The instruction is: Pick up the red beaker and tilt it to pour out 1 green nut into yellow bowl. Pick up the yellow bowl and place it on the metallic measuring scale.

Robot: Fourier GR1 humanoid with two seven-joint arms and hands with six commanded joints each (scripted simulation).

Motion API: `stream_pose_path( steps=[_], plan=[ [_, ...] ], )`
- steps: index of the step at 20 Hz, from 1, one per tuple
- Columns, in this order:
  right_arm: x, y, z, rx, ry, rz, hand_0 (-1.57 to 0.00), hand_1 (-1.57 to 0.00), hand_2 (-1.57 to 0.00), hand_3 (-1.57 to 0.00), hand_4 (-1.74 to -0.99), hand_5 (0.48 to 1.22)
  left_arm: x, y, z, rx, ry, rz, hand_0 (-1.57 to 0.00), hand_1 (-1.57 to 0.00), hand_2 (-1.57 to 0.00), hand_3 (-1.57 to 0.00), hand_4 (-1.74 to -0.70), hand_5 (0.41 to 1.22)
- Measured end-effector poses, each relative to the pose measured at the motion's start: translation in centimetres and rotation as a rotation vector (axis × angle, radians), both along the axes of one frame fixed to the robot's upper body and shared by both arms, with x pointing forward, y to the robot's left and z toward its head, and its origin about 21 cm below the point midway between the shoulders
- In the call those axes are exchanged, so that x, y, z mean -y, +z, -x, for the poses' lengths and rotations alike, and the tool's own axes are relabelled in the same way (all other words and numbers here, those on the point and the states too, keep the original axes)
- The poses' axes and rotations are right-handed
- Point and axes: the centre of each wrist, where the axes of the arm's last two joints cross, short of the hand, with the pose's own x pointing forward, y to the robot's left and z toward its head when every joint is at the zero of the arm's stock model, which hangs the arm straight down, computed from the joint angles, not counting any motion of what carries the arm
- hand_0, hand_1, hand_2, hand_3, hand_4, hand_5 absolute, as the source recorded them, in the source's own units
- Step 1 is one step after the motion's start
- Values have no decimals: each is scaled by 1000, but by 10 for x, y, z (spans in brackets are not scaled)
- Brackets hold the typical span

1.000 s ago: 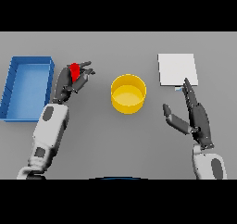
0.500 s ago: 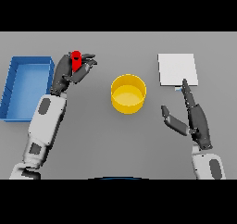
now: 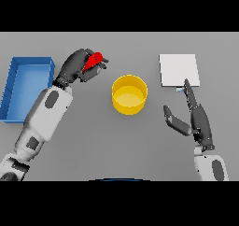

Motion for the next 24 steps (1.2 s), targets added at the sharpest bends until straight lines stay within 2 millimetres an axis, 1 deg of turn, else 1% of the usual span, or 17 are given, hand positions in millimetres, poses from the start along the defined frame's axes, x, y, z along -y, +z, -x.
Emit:
stream_pose_path(
  steps=[2, 3, 5, 6, 7, 8, 9, 10, 12, 14, 16, 18, 19, 20, 21, 22, 24],
  plan=[
    [0, -1, 2, -8, 8, -3, 1, 1, 1, 1, -1178, 667, 9, 13, -4, 24, -40, -125, -1570, -1570, -1570, -1569, -1740, 1139],
    [-2, 0, -2, -18, 2, -5, 1, 1, 1, 1, -1182, 668, 15, 19, -5, 37, -64, -187, -1570, -1570, -1570, -1570, -1740, 1147],
    [0, 2, 1, -2, 5, -28, 1, 1, 1, 1, -1183, 671, 23, 24, -6, 65, -92, -325, -1570, -1570, -1570, -1570, -1740, 1174],
    [-1, 4, 1, -3, 10, -17, 1, 1, 1, 1, -1183, 673, 30, 26, -6, 81, -108, -424, -1570, -1571, -1571, -1570, -1740, 1183],
    [-1, 3, -1, -14, 5, -25, 1, 1, 1, 1, -1182, 674, 38, 26, -5, 90, -132, -491, -1571, -1571, -1571, -1570, -1741, 1191],
    [1, 3, -1, -20, 0, -30, 1, 1, 1, 1, -1187, 676, 42, 30, -6, 104, -152, -556, -1571, -1571, -1571, -1571, -1741, 1197],
    [3, 4, 0, -15, -2, -28, 1, 1, 1, 1, -1191, 675, 46, 29, -6, 101, -162, -621, -1571, -1571, -1571, -1571, -1689, 1202],
    [3, 2, 1, -15, -4, -31, 1, 1, 1, 1, -1190, 675, 52, 27, -6, 94, -183, -689, -1571, -1571, -1571, -1492, -1698, 1205],
    [-2, 1, 4, -19, 9, -48, 1, 1, 1, 1, -1195, 671, 57, 35, -10, 131, -222, -830, -1571, -1571, -1571, -1383, -1710, 1211],
    [-4, -2, 6, -34, 4, -78, 1, 1, 1, 1, -1197, 659, 65, 41, -15, 163, -272, -956, -1571, -1571, -1571, -1349, -1717, 1215],
    [-3, -1, 2, -41, -10, -86, 1, 1, 1, 1, -1206, 639, 74, 44, -16, 178, -311, -1053, -1571, -1571, -1571, -1295, -1719, 1217],
    [-5, -3, 3, -47, -4, -105, 1, 1, 1, 1, -1220, 624, 82, 48, -17, 207, -380, -1121, -1571, -1571, -1571, -1394, -1723, 1218],
    [-2, -3, 2, -48, -18, -95, 1, 1, 1, 1, -1221, 617, 86, 48, -17, 217, -404, -1156, -1571, -1571, -1571, -1429, -1725, 1219],
    [-2, -1, 0, -29, -18, -82, 1, 1, 1, 1, -1221, 610, 89, 49, -17, 239, -443, -1185, -1571, -1571, -1571, -1458, -1727, 1219],
    [-2, -3, 2, -25, -15, -75, 1, 1, 1, 1, -1214, 600, 92, 50, -17, 255, -459, -1217, -1571, -1571, -1571, -1480, -1729, 1220],
    [-2, -1, 3, -9, -20, -71, 1, 1, 1, 1, -1213, 591, 99, 50, -15, 276, -476, -1259, -1571, -1571, -1571, -1499, -1730, 1220],
    [-7, -4, 2, -24, -32, -63, 1, 1, 1, 1, -1193, 578, 105, 56, -15, 312, -507, -1335, -1571, -1571, -1571, -1525, -1733, 1220]
  ],
)
